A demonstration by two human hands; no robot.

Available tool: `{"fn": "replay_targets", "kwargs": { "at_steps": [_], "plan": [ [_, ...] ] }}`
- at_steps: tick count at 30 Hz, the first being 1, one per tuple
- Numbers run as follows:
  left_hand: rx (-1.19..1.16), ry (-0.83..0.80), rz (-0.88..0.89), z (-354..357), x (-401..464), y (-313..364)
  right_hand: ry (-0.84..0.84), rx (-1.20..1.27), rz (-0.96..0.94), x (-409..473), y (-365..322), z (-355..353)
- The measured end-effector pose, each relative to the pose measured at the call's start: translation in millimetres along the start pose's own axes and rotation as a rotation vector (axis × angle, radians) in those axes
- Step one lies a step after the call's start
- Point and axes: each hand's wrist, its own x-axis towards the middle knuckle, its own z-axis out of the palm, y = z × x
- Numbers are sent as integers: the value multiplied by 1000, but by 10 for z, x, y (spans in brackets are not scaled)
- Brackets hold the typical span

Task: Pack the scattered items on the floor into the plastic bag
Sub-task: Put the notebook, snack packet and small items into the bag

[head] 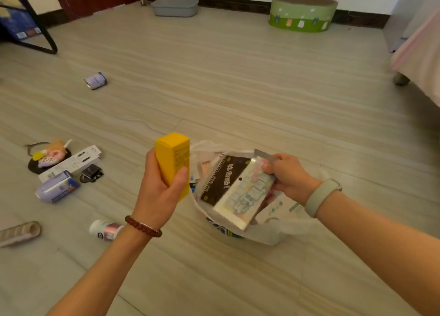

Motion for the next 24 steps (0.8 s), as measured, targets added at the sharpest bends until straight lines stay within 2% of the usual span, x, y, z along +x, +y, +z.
{"fn": "replay_targets", "kwargs": {
  "at_steps": [3, 5, 7, 10, 11, 14, 20, 22, 24],
  "plan": [
    [-4, -32, 11, 23, -34, 5, 167, 407, 138, 74, 41, 228],
    [-1, -46, 25, 28, -46, 3, 257, 521, 142, 129, 143, 357],
    [-6, -48, 32, 25, -43, -7, 244, 339, 110, 155, 270, 445],
    [-37, -37, 1, -11, -30, -51, 100, -139, 88, 106, 405, 466],
    [-41, -34, -4, -29, -27, -65, 84, -177, 106, 101, 436, 450],
    [-56, -44, -13, -65, -45, -80, 64, 56, 193, 104, 435, 414],
    [-40, -100, -9, -8, -81, -38, 149, 177, 179, 223, 397, 484],
    [16, -137, 1, 13, -91, -16, 107, 80, 180, 198, 421, 460],
    [119, -127, 19, -8, -112, -11, 64, -202, 136, 96, 417, 365]
  ]
}}
